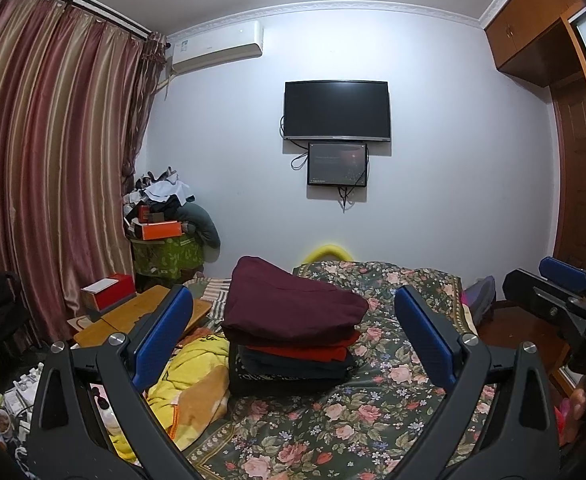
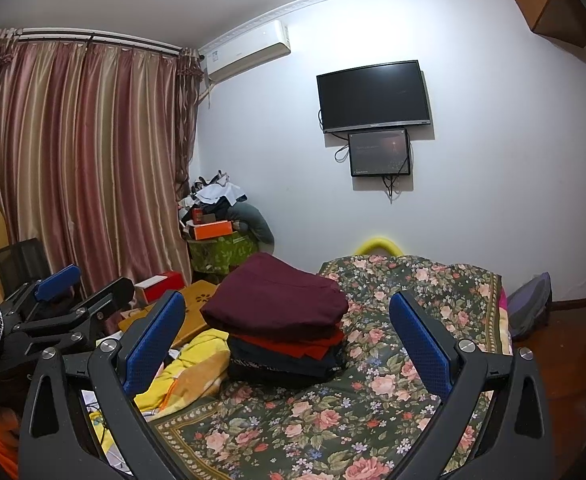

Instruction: Fold large clothes

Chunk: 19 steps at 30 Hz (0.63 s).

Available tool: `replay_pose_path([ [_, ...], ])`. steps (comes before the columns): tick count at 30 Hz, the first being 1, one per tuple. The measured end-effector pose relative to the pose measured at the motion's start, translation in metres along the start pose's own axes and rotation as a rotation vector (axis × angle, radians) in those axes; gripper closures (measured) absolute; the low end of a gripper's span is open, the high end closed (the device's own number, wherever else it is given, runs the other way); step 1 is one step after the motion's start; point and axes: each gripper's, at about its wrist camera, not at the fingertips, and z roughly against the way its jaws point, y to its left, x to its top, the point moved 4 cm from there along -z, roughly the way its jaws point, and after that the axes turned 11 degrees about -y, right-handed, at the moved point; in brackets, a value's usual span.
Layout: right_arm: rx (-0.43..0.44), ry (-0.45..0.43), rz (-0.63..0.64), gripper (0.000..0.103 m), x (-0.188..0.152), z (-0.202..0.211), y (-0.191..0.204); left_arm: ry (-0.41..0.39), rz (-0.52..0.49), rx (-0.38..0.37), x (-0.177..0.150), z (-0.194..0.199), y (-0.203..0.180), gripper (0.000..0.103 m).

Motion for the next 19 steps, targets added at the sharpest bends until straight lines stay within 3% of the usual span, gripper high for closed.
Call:
replay_pose_path([
  [19, -0.009, 0.023, -0.010, 0.002, -0.0082, -0.0070, -0.0038, 0.019, 0.014, 0.012, -0.0057, -0.0085, 0.0038, 0.002],
])
